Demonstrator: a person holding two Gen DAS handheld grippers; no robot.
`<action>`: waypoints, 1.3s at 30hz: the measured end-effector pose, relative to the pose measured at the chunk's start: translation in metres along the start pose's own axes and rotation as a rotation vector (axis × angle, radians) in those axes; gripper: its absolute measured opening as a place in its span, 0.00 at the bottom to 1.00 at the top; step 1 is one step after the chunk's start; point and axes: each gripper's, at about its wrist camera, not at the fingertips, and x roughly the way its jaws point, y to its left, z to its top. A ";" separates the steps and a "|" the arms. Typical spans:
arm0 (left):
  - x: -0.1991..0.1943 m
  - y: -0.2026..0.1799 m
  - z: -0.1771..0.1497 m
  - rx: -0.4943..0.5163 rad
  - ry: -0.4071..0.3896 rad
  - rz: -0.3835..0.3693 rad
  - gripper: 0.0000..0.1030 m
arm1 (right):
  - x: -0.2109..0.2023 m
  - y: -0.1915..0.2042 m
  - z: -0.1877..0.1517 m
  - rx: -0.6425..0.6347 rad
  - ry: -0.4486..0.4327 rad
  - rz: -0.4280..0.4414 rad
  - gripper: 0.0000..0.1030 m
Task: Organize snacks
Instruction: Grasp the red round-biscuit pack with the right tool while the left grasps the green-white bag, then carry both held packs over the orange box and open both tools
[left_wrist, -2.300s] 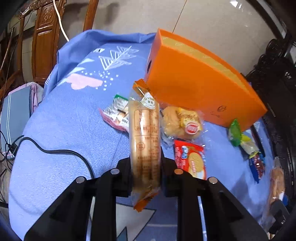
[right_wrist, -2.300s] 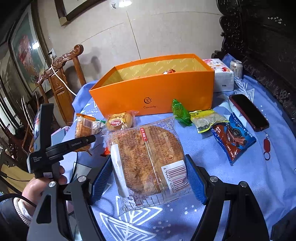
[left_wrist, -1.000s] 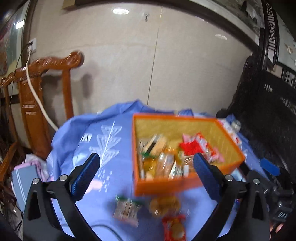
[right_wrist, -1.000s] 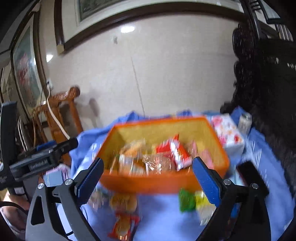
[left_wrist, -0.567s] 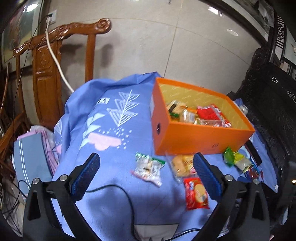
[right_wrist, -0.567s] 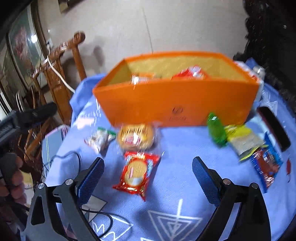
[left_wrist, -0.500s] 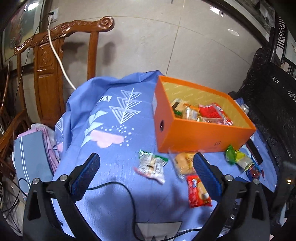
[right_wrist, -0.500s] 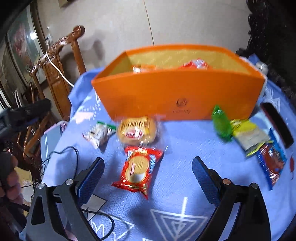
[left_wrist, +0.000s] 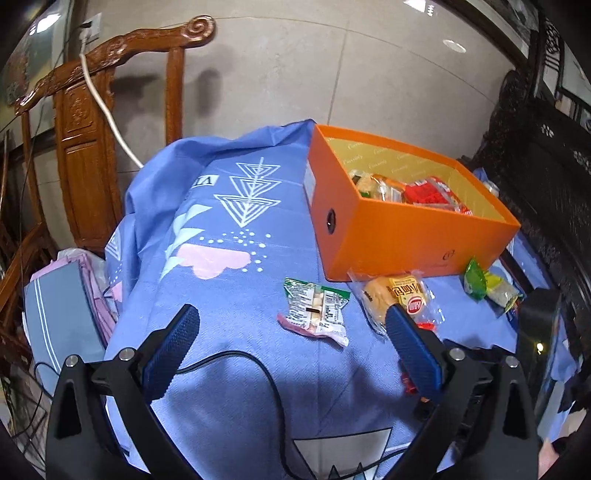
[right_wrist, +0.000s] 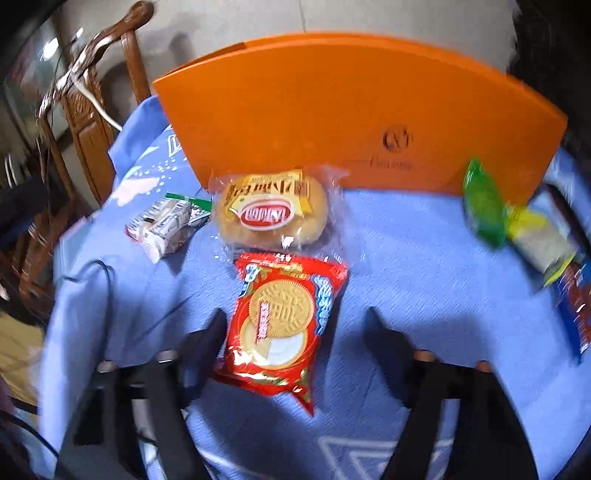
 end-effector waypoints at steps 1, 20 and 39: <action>0.005 -0.002 0.000 0.016 0.003 -0.005 0.96 | -0.001 0.000 -0.001 -0.010 0.002 0.002 0.42; 0.109 -0.005 -0.013 0.098 0.143 -0.012 0.71 | -0.035 -0.055 0.001 0.127 0.002 -0.010 0.42; 0.044 -0.028 -0.018 0.070 0.052 -0.014 0.52 | -0.071 -0.054 -0.009 0.129 -0.053 -0.003 0.42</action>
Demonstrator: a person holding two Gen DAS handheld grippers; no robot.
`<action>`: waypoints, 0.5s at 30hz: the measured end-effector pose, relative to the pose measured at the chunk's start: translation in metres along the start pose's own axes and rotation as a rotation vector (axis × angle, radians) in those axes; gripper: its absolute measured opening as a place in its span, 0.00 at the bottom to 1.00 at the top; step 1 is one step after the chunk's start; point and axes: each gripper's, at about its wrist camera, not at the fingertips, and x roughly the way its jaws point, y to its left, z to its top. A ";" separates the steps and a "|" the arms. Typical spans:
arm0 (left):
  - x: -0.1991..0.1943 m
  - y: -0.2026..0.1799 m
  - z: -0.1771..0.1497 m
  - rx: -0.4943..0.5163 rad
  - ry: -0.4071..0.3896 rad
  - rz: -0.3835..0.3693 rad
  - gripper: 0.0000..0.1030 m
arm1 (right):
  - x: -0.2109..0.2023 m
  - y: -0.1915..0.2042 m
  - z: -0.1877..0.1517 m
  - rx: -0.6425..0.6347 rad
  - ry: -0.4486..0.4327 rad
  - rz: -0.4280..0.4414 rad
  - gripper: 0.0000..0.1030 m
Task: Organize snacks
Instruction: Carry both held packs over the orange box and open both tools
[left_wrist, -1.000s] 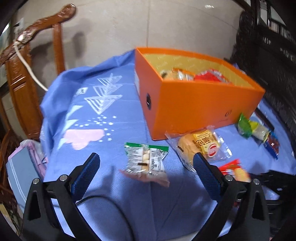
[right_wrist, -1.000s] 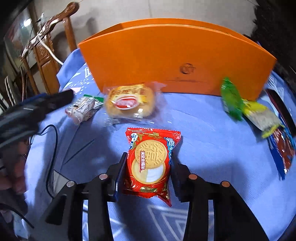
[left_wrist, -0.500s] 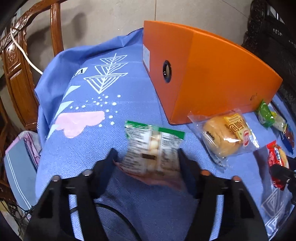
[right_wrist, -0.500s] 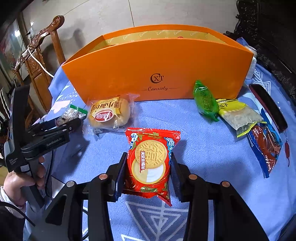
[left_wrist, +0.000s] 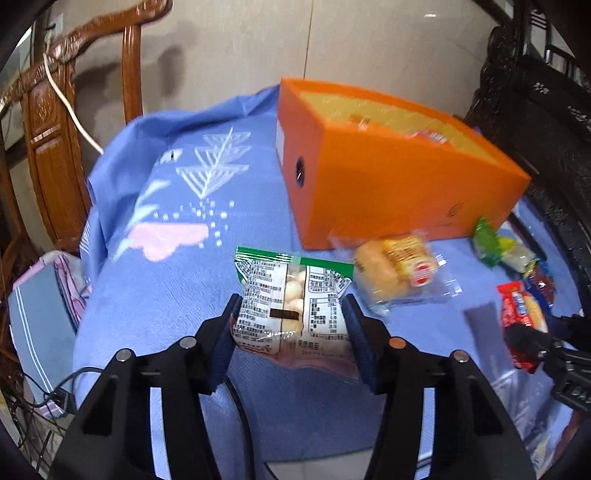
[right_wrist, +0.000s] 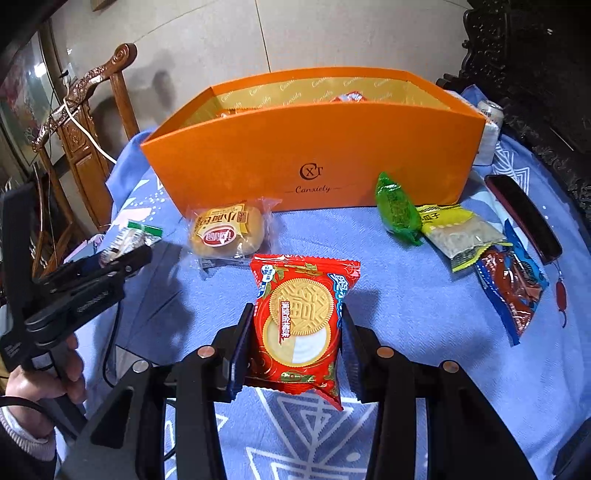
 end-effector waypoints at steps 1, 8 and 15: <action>-0.009 -0.003 0.003 0.005 -0.015 0.000 0.52 | -0.003 0.000 0.000 0.001 -0.006 0.002 0.42; -0.055 -0.029 0.034 0.027 -0.107 -0.029 0.52 | -0.033 -0.010 0.009 0.023 -0.079 0.024 0.42; -0.077 -0.055 0.086 0.055 -0.196 -0.071 0.52 | -0.063 -0.029 0.060 0.025 -0.223 0.028 0.42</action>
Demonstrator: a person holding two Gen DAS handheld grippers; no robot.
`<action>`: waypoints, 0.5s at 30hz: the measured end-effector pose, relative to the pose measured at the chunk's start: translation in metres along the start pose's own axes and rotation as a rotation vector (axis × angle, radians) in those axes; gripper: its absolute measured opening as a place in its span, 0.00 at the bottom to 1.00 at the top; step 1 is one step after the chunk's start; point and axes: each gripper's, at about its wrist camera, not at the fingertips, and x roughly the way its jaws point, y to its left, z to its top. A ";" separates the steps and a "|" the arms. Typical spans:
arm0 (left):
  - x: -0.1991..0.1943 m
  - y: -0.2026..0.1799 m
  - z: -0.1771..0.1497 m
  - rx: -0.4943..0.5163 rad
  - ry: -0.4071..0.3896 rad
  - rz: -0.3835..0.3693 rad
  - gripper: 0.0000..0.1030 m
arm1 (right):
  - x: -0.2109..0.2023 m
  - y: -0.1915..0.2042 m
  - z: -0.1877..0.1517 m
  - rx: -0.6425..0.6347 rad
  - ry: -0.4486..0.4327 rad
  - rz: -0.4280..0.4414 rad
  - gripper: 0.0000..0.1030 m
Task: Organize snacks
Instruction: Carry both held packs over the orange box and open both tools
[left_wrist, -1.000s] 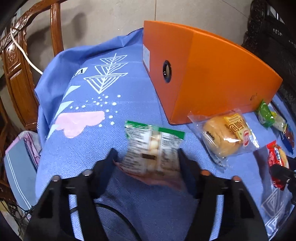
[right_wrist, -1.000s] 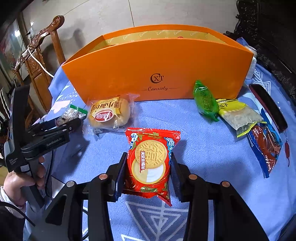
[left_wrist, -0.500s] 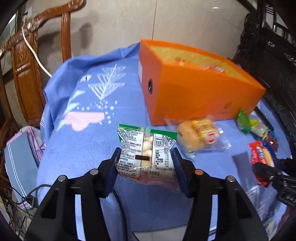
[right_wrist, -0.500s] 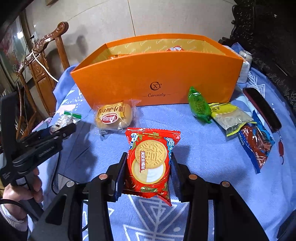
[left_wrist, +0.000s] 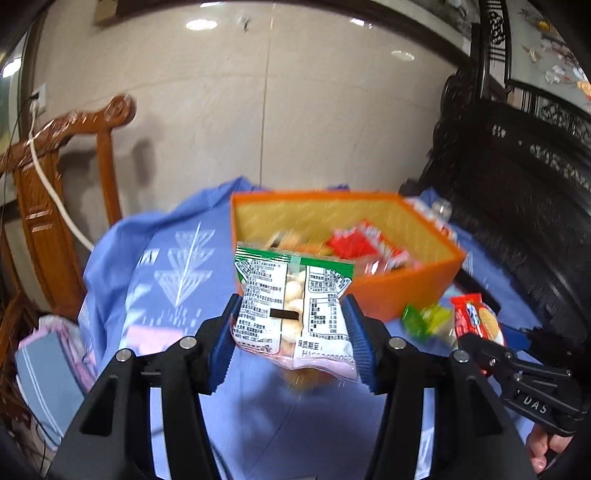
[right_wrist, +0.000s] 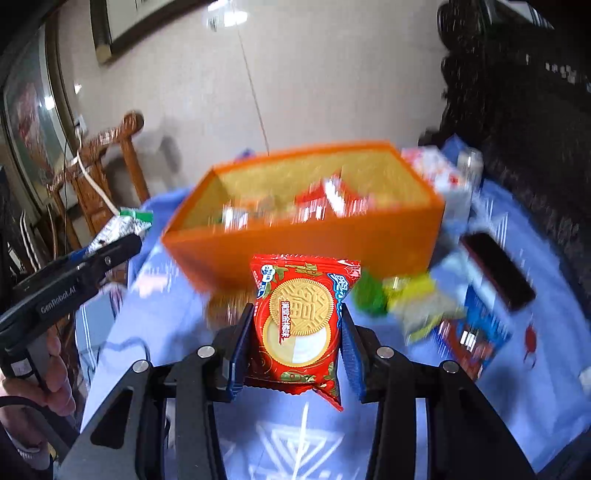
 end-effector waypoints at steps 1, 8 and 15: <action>0.003 -0.003 0.011 0.003 -0.011 -0.004 0.52 | 0.000 -0.002 0.011 -0.003 -0.019 0.000 0.42; 0.037 -0.017 0.086 0.003 -0.060 -0.009 0.56 | 0.019 -0.002 0.090 -0.072 -0.131 0.002 0.44; 0.016 -0.014 0.126 -0.088 -0.150 0.011 0.96 | -0.020 -0.008 0.137 -0.134 -0.300 0.011 0.87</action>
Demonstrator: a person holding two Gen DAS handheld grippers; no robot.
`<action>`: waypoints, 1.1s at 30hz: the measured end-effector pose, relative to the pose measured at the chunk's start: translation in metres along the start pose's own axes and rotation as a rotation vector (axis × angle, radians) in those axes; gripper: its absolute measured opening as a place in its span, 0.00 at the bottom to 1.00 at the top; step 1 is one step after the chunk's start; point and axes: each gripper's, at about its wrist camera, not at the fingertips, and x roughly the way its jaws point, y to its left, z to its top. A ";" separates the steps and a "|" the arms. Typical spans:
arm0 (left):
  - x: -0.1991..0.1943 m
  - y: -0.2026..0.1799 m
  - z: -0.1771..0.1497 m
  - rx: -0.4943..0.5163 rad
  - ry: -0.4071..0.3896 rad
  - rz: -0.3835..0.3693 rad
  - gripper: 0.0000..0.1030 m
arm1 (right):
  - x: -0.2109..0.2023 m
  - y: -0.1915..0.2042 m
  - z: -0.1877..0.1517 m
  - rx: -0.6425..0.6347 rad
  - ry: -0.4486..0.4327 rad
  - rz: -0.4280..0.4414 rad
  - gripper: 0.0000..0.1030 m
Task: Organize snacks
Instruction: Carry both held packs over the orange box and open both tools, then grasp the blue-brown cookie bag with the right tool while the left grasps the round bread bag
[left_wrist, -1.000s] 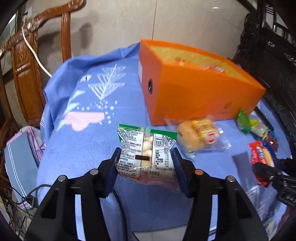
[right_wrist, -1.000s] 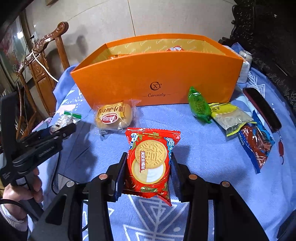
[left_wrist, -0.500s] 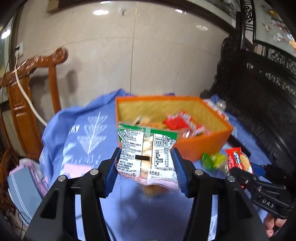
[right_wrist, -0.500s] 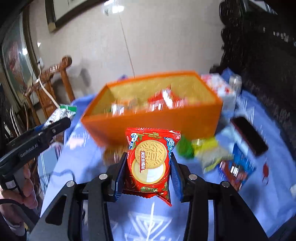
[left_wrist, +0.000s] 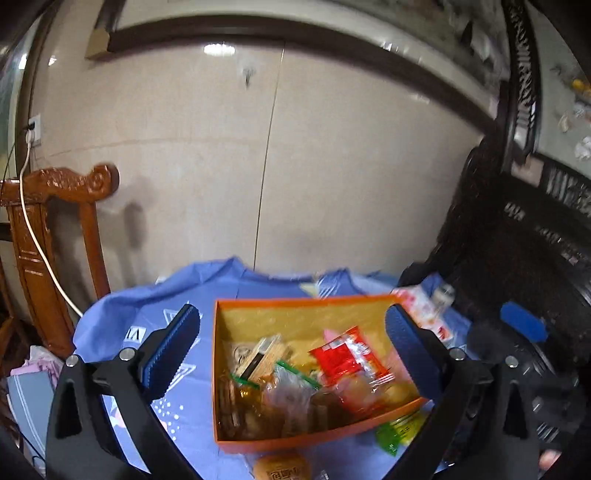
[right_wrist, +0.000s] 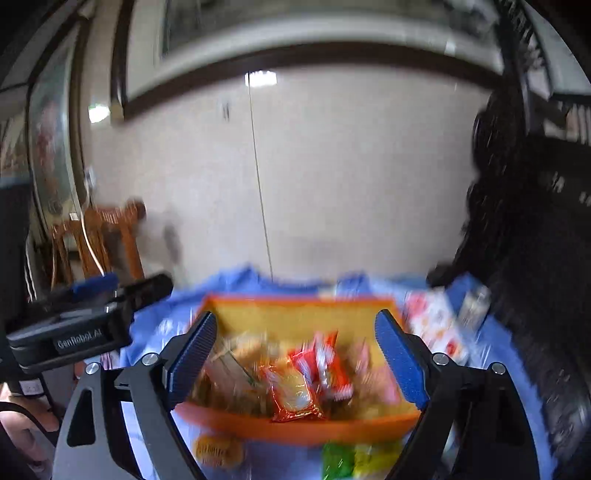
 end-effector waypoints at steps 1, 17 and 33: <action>-0.007 -0.001 0.000 0.008 -0.012 -0.002 0.96 | -0.008 -0.005 0.003 -0.001 -0.016 0.001 0.88; -0.043 -0.027 -0.098 0.066 0.104 -0.079 0.96 | -0.033 -0.087 -0.117 -0.037 0.300 -0.006 0.97; -0.028 -0.023 -0.177 0.092 0.290 -0.058 0.96 | 0.042 -0.114 -0.231 -0.140 0.596 -0.096 0.85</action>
